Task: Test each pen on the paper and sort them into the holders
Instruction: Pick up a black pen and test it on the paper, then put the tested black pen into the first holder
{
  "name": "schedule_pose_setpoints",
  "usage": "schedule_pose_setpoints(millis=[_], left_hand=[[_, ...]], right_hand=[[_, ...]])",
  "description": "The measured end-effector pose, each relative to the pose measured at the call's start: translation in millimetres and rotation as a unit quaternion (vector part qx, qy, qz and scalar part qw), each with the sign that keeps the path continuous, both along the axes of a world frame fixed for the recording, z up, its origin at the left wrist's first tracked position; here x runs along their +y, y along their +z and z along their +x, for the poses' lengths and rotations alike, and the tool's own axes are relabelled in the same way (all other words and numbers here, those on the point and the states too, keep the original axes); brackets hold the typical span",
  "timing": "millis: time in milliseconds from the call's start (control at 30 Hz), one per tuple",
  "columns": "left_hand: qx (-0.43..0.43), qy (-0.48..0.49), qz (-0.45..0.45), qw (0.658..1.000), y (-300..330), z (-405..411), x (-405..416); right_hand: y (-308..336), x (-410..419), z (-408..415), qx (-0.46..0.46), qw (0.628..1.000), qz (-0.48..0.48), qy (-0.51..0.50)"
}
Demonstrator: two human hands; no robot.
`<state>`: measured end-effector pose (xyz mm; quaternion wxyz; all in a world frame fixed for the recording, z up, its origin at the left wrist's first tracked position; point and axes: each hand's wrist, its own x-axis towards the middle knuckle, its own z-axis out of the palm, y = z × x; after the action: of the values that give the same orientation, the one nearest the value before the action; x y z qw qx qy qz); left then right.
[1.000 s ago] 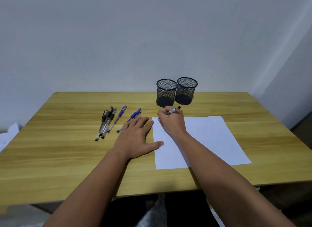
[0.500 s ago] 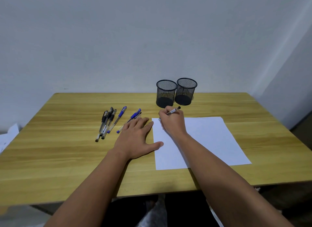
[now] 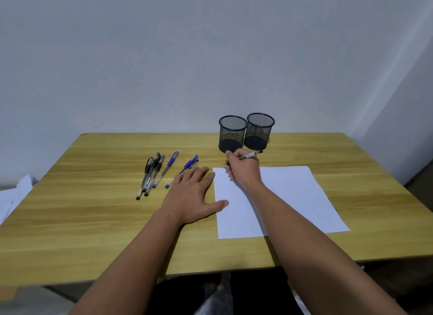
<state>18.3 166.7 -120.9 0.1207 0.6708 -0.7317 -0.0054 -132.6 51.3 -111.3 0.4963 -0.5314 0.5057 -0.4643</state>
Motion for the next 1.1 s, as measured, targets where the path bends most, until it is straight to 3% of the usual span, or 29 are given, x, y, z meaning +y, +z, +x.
schedule_pose_setpoints(millis=[100, 200, 300, 467, 633, 933, 1100], left_hand=[[0.022, -0.009, -0.015, 1.0, 1.9, -0.1, 1.7], [0.044, -0.017, -0.13, 0.99, 5.0, 1.0, 4.1], [0.021, 0.038, -0.209, 0.977, 7.5, 12.8, -4.4], [-0.042, 0.117, -0.131, 0.984, 16.5, 33.4, -26.5], [-0.073, 0.134, -0.073, 0.986, 21.9, 31.0, -40.6], [-0.044, 0.148, -0.091, 0.984, 17.2, 25.7, -47.5], [-0.006, 0.139, -0.136, 0.981, 20.4, 23.4, -39.2]], right_hand=[[2.5, -1.0, 0.3, 0.012, 0.999, 0.017, 0.029], [11.5, 0.1, 2.2, -0.019, 0.996, 0.055, 0.06], [31.6, 1.3, 4.2, -0.073, 0.994, 0.042, 0.065], [53.7, -2.8, -0.6, -0.045, 0.998, -0.021, 0.025], [63.2, 2.3, -10.4, -0.078, 0.993, 0.024, 0.087], [61.3, 2.5, -29.5, -0.106, 0.989, 0.05, 0.095], [57.3, 15.7, -39.9, -0.071, 0.99, 0.051, 0.109]])
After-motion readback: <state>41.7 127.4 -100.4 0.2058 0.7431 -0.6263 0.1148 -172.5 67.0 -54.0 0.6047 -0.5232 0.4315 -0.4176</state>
